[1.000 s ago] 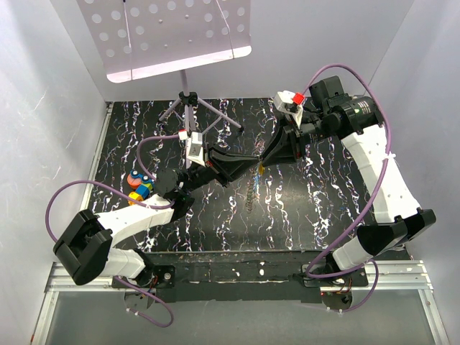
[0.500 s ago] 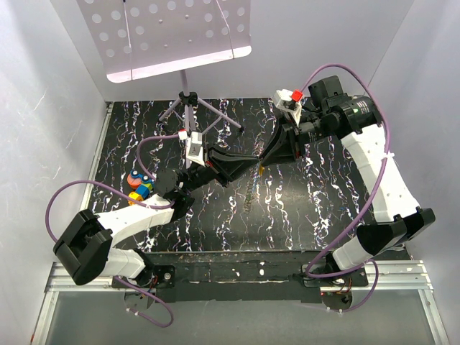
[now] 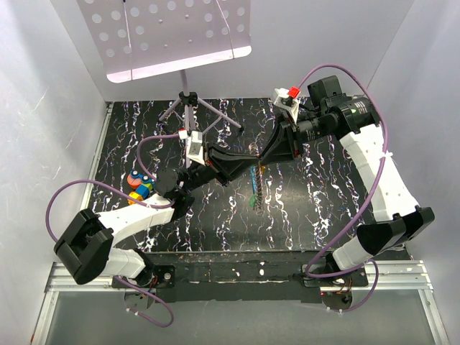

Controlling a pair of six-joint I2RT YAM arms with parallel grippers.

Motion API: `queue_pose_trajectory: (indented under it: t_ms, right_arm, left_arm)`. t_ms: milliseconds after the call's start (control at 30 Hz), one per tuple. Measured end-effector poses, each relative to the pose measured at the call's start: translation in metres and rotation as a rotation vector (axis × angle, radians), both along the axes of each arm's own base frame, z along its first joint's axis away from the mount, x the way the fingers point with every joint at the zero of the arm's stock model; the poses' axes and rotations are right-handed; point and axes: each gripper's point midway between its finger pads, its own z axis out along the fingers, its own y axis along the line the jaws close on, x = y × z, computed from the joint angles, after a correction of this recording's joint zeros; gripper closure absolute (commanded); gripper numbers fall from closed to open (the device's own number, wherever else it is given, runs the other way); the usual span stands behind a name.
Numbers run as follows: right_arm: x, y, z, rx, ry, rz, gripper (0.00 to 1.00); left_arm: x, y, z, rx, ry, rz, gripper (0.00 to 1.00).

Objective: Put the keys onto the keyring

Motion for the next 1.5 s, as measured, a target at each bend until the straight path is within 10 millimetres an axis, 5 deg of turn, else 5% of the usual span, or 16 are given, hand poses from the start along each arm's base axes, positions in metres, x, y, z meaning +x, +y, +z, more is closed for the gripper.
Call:
queue_pose_trajectory:
  t_ms: [1500]
  right_arm:
    - [0.0005, -0.0057, 0.0025, 0.010, -0.003, -0.007, 0.68]
  left_arm:
    - [-0.0086, 0.0061, 0.0063, 0.017, -0.060, 0.014, 1.00]
